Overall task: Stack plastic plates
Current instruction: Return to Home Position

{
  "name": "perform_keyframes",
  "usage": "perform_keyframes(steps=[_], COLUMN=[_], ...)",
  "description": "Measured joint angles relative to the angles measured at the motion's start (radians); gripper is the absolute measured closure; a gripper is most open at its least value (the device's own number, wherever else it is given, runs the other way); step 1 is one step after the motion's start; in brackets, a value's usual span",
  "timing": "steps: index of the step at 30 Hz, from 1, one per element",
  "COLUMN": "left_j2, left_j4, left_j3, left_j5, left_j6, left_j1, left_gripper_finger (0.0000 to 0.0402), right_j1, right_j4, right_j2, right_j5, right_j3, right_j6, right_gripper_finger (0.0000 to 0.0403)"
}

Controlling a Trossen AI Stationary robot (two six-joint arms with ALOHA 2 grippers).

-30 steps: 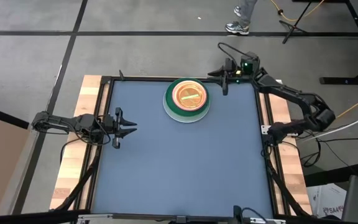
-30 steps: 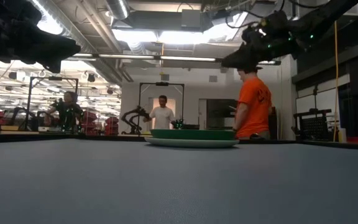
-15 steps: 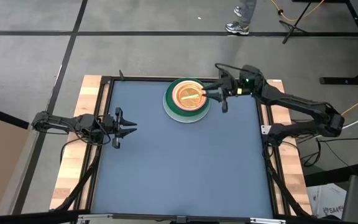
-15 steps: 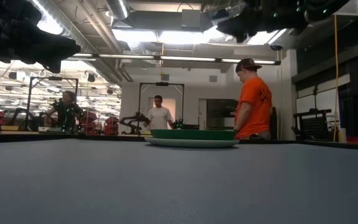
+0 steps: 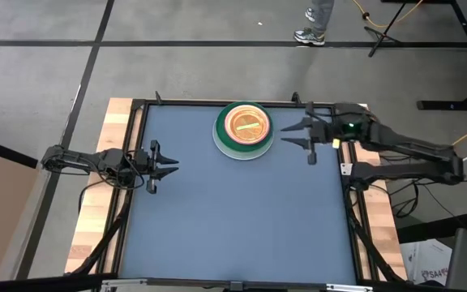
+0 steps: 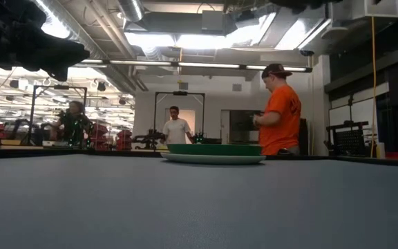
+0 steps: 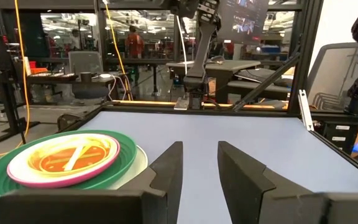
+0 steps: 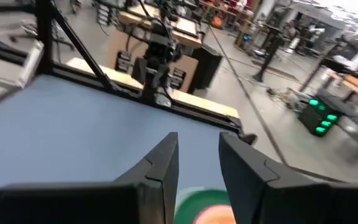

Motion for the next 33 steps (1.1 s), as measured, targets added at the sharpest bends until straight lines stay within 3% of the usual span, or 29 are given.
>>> perform_keyframes(steps=[4, 9, 23, 33], left_j2=[0.000, 0.000, 0.000, 0.000], left_j4=[0.000, 0.000, 0.000, 0.000], left_j3=[0.000, 0.000, 0.000, 0.000], left_j5=[0.000, 0.000, 0.000, 0.000], left_j6=[0.000, 0.000, 0.000, 0.000], left_j1=[0.000, 0.000, 0.000, 0.000], left_gripper_finger=[0.0308, 0.0308, 0.0308, 0.0308], right_j1=[0.055, 0.116, 0.146, 0.146], right_j4=[-0.116, -0.135, -0.117, -0.099], right_j2=[-0.100, -0.235, -0.664, -0.867], right_j5=[0.122, 0.224, 0.285, 0.301], right_j3=[-0.003, -0.084, -0.414, -0.571], right_j6=[-0.032, -0.036, -0.015, -0.014], right_gripper_finger=[0.0294, 0.0294, 0.0295, 0.0295])
